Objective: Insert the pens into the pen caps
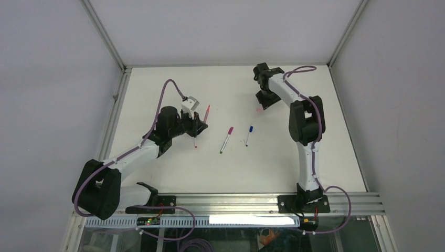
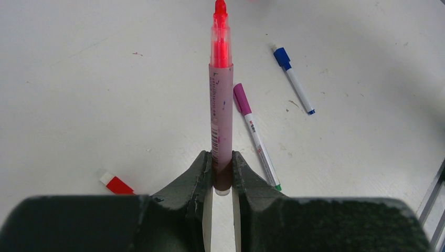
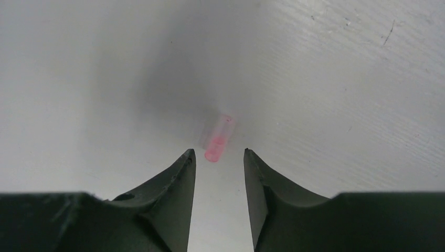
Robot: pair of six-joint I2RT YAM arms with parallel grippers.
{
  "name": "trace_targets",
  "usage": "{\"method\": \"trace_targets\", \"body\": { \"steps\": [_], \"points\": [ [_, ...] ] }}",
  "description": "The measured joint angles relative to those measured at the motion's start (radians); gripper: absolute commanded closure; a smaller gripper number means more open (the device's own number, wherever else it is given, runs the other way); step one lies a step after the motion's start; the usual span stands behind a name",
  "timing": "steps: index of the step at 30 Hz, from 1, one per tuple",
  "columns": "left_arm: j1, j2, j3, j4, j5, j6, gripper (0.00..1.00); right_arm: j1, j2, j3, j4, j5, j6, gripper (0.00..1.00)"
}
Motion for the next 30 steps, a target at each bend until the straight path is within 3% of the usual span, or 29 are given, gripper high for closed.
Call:
{"method": "trace_targets", "body": {
  "steps": [10, 13, 17, 24, 27, 30],
  "points": [
    [0.000, 0.019, 0.000, -0.017, -0.001, 0.005, 1.00, -0.019, 0.106, 0.045, 0.004, -0.006, 0.000, 0.70],
    [0.000, 0.026, 0.000, -0.018, -0.001, 0.011, 1.00, -0.019, 0.112, 0.056, 0.014, -0.013, -0.003, 0.80],
    [0.000, 0.032, 0.000, -0.026, -0.002, 0.018, 1.00, -0.020, 0.122, 0.071, 0.016, -0.018, -0.013, 1.00],
    [0.000, 0.033, 0.000, -0.033, -0.003, 0.021, 1.00, -0.023, 0.114, 0.055, 0.043, -0.031, -0.039, 1.00],
    [0.000, 0.042, 0.000, -0.033, -0.002, 0.022, 1.00, -0.028, 0.039, -0.080, 0.185, -0.090, -0.092, 1.00],
    [0.000, 0.056, 0.000, -0.032, 0.001, 0.021, 1.00, -0.037, -0.109, -0.375, 0.526, -0.279, -0.197, 1.00]
  ]
}}
